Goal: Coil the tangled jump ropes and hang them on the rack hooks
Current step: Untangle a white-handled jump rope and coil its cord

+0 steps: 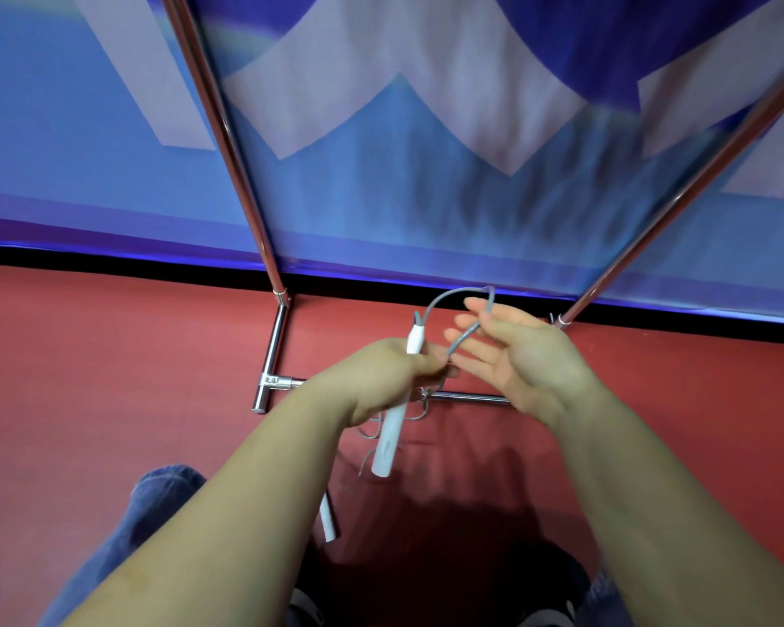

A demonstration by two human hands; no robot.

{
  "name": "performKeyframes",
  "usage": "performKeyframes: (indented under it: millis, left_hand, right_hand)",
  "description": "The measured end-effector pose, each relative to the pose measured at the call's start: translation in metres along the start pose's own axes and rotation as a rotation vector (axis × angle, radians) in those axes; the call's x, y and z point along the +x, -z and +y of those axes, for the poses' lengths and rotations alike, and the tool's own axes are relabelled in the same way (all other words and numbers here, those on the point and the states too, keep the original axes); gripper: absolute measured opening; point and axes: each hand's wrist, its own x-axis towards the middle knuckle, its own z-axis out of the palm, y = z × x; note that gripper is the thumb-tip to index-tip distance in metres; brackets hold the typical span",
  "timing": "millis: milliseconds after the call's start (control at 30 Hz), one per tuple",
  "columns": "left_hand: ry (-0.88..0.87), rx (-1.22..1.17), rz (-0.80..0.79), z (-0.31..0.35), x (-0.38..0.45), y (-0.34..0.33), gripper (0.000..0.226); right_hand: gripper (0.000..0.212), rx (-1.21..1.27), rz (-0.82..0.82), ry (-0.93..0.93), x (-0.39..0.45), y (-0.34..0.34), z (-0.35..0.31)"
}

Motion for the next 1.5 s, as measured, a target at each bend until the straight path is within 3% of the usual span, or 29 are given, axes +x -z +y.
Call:
performKeyframes:
  millis: [133,200,267,333,400,500,567,667,867,967,1033,1100,1167,1267,1333,1433,1500]
  left_hand:
    - [-0.065,0.309,-0.023,-0.007,0.002,0.004,0.019]
    - [-0.08,0.29,0.017,-0.01,0.004,0.003,0.024]
    - [-0.071,0.122,0.097,-0.008,0.005,0.001,0.023]
    - [-0.041,-0.102,0.204,-0.003,0.008,0.004,0.022]
    - [-0.025,-0.338,0.267,0.0,0.011,0.008,0.019]
    - [-0.026,-0.554,0.308,0.004,0.011,0.011,0.017]
    - [-0.037,-0.624,0.315,0.006,0.01,0.012,0.017]
    - [-0.061,-0.597,0.276,0.009,0.009,0.016,0.021]
    - [0.009,0.113,0.131,-0.005,0.007,0.008,0.023]
    - [-0.003,0.299,0.055,-0.009,0.004,0.007,0.02]
    - [-0.01,0.29,0.083,-0.01,0.005,0.008,0.016]
    - [-0.003,0.135,0.101,-0.008,0.006,0.009,0.015]
    - [0.014,-0.047,0.131,-0.005,0.006,0.008,0.018]
    - [0.008,-0.295,0.199,0.001,0.006,0.009,0.021]
    - [0.002,-0.449,0.23,0.005,0.006,0.012,0.023]
    - [-0.008,-0.578,0.235,0.008,0.006,0.015,0.023]
    - [-0.028,-0.562,0.224,0.011,0.005,0.015,0.021]
  right_hand:
    - [0.019,0.225,0.056,0.016,0.001,0.005,-0.007]
    - [0.017,0.201,0.023,0.038,0.0,0.004,-0.009]
    - [0.024,-0.097,0.031,0.056,0.003,0.004,-0.004]
    - [0.034,-0.624,0.027,0.115,0.005,0.006,0.007]
    - [0.037,-1.01,-0.117,0.093,0.005,0.008,0.02]
    - [0.02,-1.26,-0.299,0.047,0.005,0.01,0.031]
    - [0.005,-1.208,-0.275,0.077,0.004,0.008,0.029]
    - [0.017,-1.108,-0.146,0.164,0.006,0.008,0.024]
    - [0.011,-0.469,0.042,0.152,0.001,0.003,0.007]
    - [0.013,-0.21,0.082,0.12,-0.001,0.002,0.001]
    - [0.013,-0.067,0.109,0.106,0.0,0.004,-0.002]
    - [0.012,-0.01,0.087,0.106,0.0,0.005,-0.004]
    - [0.016,-0.145,0.028,0.089,0.001,0.004,-0.003]
    - [0.02,-0.854,-0.12,0.107,0.003,0.008,0.014]
    - [0.012,-1.183,-0.235,0.075,0.004,0.011,0.026]
    - [0.011,-1.354,-0.195,0.126,0.007,0.013,0.03]
    - [0.013,-1.307,-0.117,0.192,0.01,0.014,0.029]
